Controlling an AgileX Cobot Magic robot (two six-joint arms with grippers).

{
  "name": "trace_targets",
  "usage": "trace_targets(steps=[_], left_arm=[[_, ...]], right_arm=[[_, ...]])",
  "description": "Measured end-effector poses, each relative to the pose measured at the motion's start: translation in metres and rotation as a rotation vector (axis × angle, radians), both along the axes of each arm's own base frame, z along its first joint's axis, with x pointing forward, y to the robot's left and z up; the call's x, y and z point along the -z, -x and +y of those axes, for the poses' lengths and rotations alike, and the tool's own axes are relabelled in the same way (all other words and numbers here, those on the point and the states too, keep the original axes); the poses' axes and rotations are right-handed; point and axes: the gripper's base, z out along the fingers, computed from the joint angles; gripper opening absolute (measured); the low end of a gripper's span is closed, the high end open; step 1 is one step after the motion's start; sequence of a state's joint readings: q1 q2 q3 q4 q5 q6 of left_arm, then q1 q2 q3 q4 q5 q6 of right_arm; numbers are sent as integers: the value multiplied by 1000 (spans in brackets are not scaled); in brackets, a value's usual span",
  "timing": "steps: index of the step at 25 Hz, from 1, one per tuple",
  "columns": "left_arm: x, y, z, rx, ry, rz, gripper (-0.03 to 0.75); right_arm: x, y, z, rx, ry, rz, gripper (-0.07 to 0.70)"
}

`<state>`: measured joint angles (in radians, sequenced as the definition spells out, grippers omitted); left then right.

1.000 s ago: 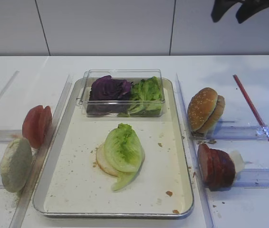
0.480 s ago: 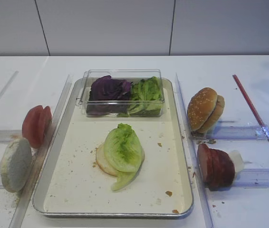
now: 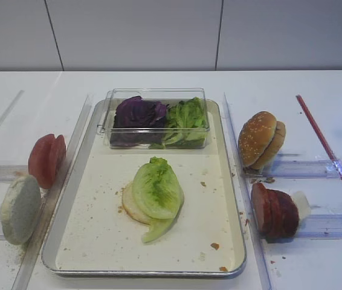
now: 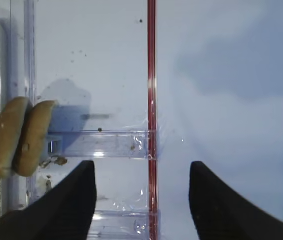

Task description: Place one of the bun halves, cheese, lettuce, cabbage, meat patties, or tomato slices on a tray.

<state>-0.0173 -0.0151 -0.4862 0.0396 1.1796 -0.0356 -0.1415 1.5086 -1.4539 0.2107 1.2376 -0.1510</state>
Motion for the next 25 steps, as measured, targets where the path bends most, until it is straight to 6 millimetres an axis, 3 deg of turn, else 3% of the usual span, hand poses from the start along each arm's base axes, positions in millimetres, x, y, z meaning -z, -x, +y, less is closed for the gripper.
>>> trace_targets(steps=[12,25], left_arm=[[0,0,0,0,0,0,439],[0,0,0,0,0,0,439]], right_arm=[[0,106,14,22,19,-151,421],[31,215,30,16,42,-284,421]])
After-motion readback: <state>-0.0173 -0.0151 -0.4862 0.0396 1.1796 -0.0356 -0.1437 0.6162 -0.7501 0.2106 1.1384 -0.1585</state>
